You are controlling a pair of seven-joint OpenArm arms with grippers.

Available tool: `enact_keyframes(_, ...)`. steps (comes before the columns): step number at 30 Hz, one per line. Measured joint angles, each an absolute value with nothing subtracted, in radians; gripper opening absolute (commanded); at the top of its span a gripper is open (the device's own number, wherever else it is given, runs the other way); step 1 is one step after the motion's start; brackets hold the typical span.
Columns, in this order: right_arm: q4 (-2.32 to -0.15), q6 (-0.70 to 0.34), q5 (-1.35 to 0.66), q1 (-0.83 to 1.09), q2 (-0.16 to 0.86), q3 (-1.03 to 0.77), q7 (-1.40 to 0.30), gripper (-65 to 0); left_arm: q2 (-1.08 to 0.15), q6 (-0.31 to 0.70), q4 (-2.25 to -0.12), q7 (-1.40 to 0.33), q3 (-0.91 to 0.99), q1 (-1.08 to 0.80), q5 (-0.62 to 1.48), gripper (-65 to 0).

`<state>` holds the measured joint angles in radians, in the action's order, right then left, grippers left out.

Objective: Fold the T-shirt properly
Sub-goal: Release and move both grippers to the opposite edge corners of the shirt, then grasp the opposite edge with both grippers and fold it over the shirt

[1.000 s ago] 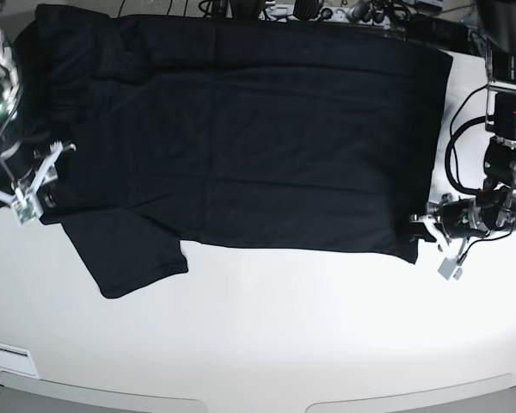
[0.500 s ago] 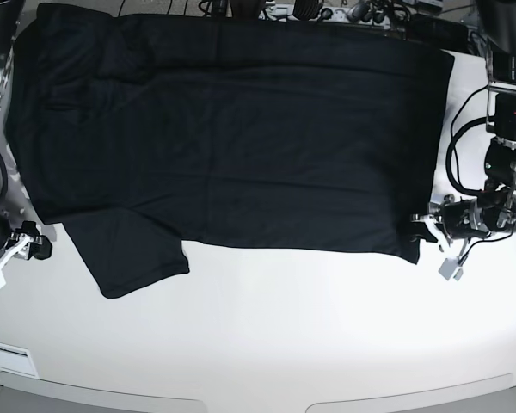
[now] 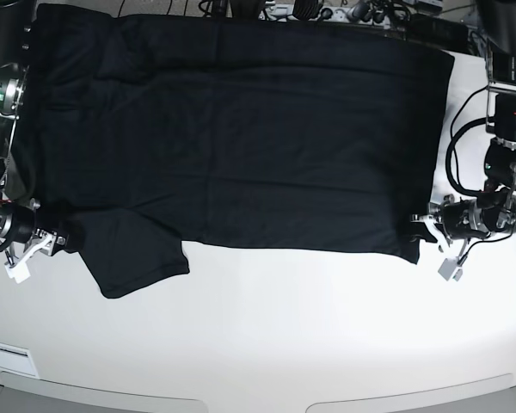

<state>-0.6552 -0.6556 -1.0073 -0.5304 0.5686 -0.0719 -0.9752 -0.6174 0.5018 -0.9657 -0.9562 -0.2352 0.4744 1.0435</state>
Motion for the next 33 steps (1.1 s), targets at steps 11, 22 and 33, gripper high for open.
enact_keyframes(11,-0.655,-0.689,-0.999,-0.530,0.550,-0.072,-0.981,-65.0,-0.618,0.502,-0.966,-0.950,-0.235,0.474,1.044,-65.0)
enact_keyframes(22,-0.742,-0.694,-0.816,-0.630,0.551,0.142,-0.847,-65.0,-0.616,0.498,-0.962,-0.916,-0.236,0.491,1.020,-65.0)
enact_keyframes(33,-0.745,-0.697,-0.775,-0.837,0.554,0.311,-0.818,-65.0,-0.635,0.494,-0.961,-0.914,-0.236,0.491,1.013,-65.0)
